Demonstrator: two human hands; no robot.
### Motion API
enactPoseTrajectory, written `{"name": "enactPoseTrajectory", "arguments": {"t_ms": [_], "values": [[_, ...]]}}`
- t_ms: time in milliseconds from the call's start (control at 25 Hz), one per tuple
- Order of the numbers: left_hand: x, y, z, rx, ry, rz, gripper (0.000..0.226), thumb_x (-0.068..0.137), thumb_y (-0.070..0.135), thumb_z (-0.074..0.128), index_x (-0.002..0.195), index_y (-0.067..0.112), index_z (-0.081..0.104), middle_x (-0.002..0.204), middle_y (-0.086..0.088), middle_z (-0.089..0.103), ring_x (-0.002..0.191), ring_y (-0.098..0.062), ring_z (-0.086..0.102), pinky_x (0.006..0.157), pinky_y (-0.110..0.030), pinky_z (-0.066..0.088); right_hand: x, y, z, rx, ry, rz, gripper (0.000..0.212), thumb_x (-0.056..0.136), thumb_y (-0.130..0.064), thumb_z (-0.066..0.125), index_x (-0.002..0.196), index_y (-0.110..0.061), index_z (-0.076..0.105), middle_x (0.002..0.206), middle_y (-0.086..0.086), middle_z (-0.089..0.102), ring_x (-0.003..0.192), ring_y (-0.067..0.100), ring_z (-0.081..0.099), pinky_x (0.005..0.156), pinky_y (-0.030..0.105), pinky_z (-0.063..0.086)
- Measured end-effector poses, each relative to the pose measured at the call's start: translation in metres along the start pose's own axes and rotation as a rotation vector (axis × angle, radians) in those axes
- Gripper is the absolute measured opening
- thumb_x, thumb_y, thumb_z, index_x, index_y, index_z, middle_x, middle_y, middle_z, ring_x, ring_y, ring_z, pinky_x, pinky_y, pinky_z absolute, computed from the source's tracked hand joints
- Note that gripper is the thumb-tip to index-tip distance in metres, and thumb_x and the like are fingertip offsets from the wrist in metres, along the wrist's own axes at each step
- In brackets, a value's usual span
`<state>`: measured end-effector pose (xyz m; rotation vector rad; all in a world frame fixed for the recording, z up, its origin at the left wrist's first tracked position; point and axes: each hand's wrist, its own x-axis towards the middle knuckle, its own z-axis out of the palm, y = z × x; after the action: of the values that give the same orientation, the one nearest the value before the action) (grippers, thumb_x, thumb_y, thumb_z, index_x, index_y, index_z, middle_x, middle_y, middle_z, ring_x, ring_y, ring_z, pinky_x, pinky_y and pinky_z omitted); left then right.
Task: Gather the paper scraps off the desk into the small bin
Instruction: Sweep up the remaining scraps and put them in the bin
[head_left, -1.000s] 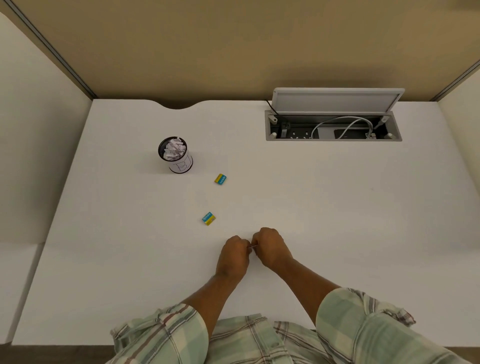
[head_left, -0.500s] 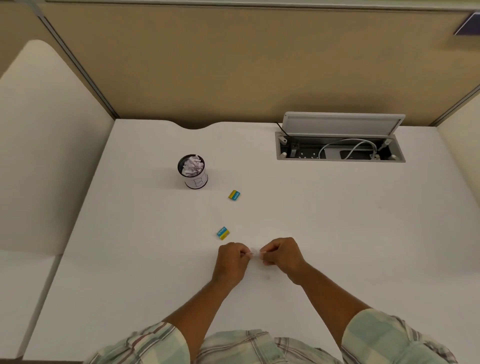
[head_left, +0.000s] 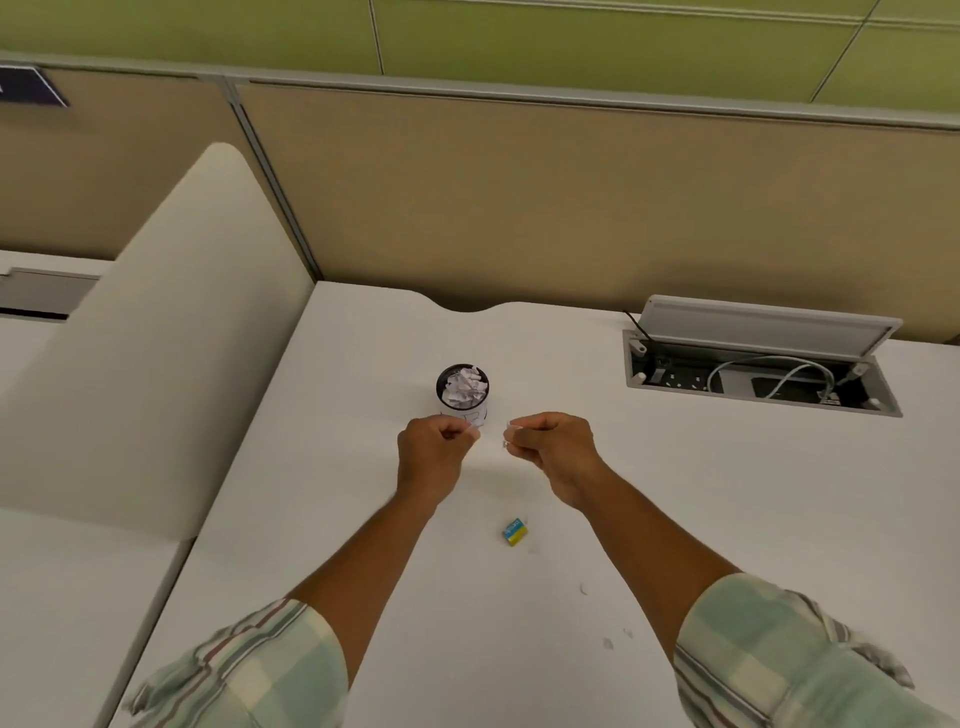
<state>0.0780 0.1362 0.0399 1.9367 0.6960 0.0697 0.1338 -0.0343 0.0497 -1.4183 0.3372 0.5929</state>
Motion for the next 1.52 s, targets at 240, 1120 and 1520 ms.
{"name": "enactPoseTrajectory", "arguments": {"t_ms": [240,1120,1520], "values": [[0.070,0.022,-0.016,0.163,0.058,0.075,0.011,0.085,0.014,0.073,0.079,0.009,0.080,0.076,-0.006,0.077,0.070,-0.019,0.070,0.065,-0.025,0.056,0.062,-0.041,0.062,-0.398,0.098,-0.188,0.006,0.077,0.001,0.080,0.079,-0.005,0.078,0.078,0.013,0.077,0.077,0.033,0.076,0.077,0.039,0.065],[0.130,-0.009,0.023,0.400,-0.010,-0.019,0.014,0.096,0.008,0.056,0.098,-0.003,0.064,0.099,-0.019,0.070,0.087,-0.031,0.069,0.079,-0.039,0.060,0.124,-0.007,0.102,-1.906,0.100,-0.500,0.036,0.092,-0.027,0.063,0.062,-0.025,0.043,0.055,-0.007,0.044,0.066,0.019,0.048,0.078,0.033,0.029],[0.119,0.005,0.008,0.491,-0.014,0.034,0.016,0.090,0.012,0.064,0.096,0.003,0.077,0.097,-0.013,0.075,0.086,-0.027,0.072,0.076,-0.037,0.062,0.114,-0.018,0.081,-1.501,0.084,-0.465,0.019,0.087,-0.015,0.066,0.086,-0.032,0.075,0.087,-0.013,0.071,0.084,0.016,0.064,0.081,0.034,0.035]]}}
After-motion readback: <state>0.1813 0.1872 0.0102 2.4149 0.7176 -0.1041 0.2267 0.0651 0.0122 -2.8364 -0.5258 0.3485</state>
